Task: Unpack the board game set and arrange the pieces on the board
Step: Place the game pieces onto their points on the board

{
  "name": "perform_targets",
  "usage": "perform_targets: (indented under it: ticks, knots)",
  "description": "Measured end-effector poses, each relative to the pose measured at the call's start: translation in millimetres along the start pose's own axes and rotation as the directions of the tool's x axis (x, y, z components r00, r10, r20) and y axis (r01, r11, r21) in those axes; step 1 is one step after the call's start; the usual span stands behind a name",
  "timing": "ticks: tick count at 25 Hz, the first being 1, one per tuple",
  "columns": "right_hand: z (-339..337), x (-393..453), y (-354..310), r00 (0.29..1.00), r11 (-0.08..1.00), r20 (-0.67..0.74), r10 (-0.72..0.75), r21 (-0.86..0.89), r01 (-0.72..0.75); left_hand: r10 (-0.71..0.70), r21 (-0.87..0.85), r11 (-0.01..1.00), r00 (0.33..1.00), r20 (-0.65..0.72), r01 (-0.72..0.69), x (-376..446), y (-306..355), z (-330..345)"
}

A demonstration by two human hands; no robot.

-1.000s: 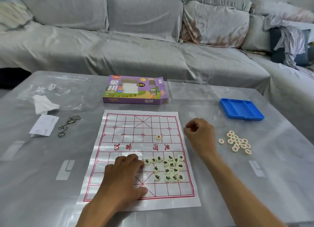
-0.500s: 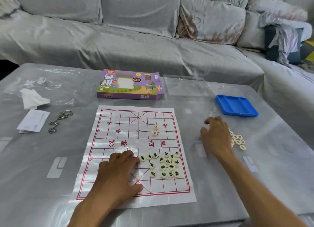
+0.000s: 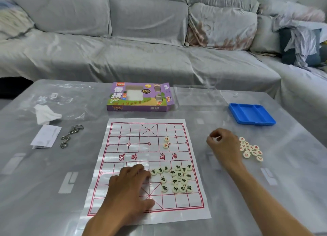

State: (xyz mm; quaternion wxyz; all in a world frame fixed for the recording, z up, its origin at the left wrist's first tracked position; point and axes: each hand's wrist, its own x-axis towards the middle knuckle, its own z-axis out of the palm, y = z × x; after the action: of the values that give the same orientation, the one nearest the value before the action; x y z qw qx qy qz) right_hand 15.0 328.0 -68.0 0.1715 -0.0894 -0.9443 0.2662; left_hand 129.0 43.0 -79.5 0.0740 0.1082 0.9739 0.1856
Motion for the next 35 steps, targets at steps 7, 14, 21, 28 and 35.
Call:
perform_targets:
  ticks: [7, 14, 21, 28, 35]
  knots:
    - [61.2, -19.7, -49.5, 0.922, 0.955, 0.281, -0.266, -0.056, 0.292, 0.001, 0.016, 1.000, 1.000, -0.005, -0.001, -0.2, -3.7, 1.0]
    - [-33.6, 9.1, 66.8, 0.945, 0.846, 0.076, 0.317, -0.473, -0.246, -0.007, 0.026, 1.000, 1.000, 0.013, 0.006, 2.5, -4.1, 6.6]
    - [-25.3, 4.6, 89.9, 0.943, 0.898, 0.069, 0.325, -0.336, -0.285, -0.023, 0.023, 0.999, 1.000, 0.020, 0.022, 1.8, -0.3, 2.8]
    - [-27.2, 3.4, 87.8, 0.948, 0.942, 0.089, 0.307, -0.168, -0.289, -0.024, 0.003, 1.000, 1.000, 0.016, 0.024, 1.2, -3.4, 2.9]
    - [-14.4, 12.1, 90.4, 0.968, 0.938, 0.012, 0.252, -0.249, -0.241, -0.020, 0.001, 1.000, 1.000, 0.021, 0.020, -0.8, -1.3, 0.8]
